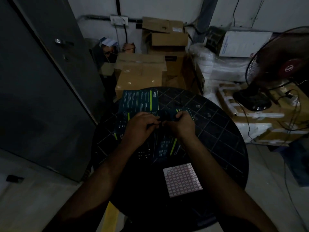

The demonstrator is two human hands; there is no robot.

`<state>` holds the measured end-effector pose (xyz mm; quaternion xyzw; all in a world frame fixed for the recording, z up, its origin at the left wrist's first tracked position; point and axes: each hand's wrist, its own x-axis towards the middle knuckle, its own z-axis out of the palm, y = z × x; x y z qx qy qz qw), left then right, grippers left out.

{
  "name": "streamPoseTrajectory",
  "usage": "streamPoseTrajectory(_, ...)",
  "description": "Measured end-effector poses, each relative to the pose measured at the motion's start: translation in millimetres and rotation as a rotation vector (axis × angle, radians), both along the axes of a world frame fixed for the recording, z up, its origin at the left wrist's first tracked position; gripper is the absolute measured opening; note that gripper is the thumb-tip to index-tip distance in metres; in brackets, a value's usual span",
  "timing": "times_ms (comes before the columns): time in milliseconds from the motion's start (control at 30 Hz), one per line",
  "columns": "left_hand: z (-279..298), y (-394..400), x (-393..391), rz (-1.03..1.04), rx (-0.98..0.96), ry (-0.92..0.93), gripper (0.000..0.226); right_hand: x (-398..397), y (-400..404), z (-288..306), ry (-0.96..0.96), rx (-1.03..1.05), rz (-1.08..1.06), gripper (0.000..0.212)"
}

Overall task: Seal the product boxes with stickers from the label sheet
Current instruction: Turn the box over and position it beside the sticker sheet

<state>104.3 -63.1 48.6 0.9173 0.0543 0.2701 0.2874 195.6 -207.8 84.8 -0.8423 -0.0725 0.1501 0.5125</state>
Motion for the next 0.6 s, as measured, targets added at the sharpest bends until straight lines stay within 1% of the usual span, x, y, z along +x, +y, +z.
streamPoseTrajectory(100, 0, 1, -1, -0.001, 0.004, 0.001, 0.013, 2, 3, 4, -0.023, -0.047, -0.002, 0.043)
streamPoseTrajectory(233, -1, 4, 1, 0.000, 0.012, 0.013, 0.014, 7, 8, 13, -0.058, -0.161, 0.049, 0.040)
streamPoseTrajectory(333, 0, 4, 3, 0.000, -0.030, 0.011, 0.015, 12, 6, 15, -0.102, -0.225, 0.115, 0.046)
streamPoseTrajectory(433, 1, 4, 2, -0.014, -0.048, 0.010, 0.017, 15, -7, 15, -0.130, -0.193, 0.205, 0.050)
streamPoseTrajectory(600, 1, 5, 3, -0.022, -0.058, 0.003, 0.016, 15, -26, 0, -0.395, -0.310, 0.372, 0.049)
